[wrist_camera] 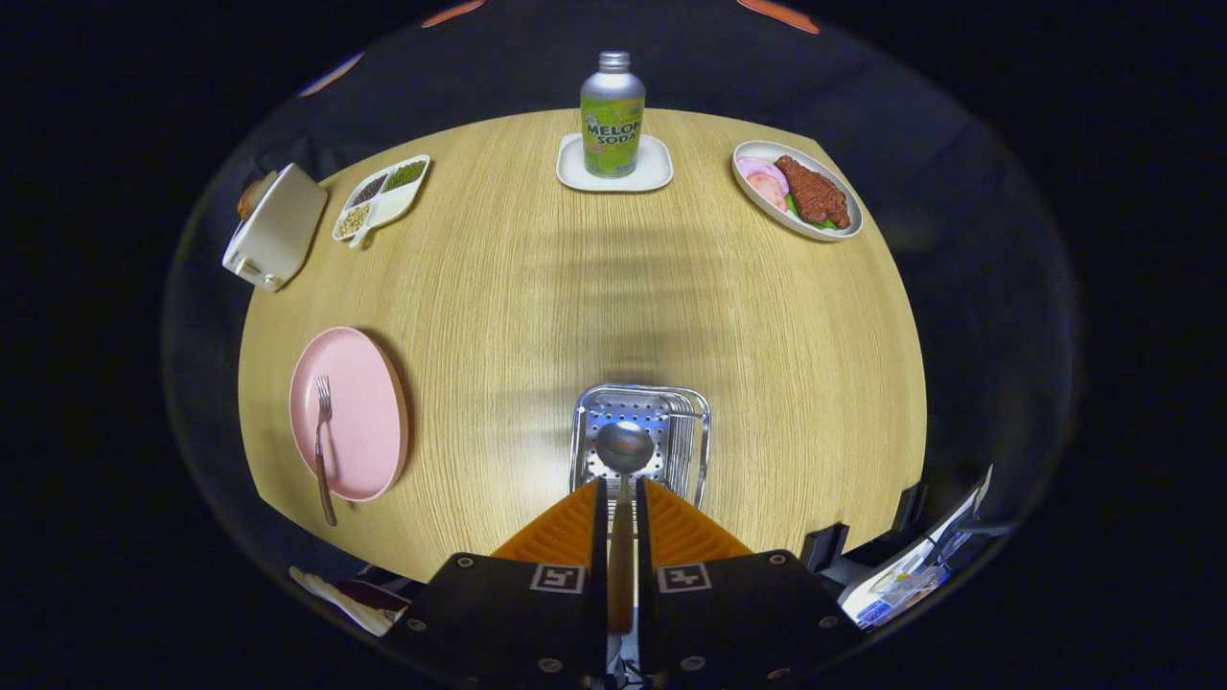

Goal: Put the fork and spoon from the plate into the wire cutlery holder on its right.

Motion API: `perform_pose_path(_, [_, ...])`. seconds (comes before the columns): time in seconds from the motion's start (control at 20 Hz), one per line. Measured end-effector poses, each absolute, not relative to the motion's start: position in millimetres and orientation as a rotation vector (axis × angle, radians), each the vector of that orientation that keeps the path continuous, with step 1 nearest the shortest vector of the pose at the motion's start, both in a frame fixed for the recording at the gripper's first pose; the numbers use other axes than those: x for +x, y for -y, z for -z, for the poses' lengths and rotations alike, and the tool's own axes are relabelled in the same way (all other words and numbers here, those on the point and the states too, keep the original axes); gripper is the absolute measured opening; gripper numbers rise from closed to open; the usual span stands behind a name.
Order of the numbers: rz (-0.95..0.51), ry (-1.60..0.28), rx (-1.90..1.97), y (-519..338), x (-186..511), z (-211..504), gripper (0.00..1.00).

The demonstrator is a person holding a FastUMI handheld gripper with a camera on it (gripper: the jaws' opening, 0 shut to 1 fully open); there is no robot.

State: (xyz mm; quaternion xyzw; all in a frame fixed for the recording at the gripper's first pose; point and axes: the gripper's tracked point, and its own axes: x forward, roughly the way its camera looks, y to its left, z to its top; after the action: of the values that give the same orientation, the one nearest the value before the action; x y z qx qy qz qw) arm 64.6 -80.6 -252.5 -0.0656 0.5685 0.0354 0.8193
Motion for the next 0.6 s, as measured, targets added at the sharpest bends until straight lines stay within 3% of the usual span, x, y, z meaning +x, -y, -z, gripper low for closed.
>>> perform_pose_path(0.55, [-0.138, -0.93, -0.065, 27, 59, 181, 0.45])
perform_pose_path(0.6, [-0.144, -0.912, -0.078, 21, 56, 176, 0.52])
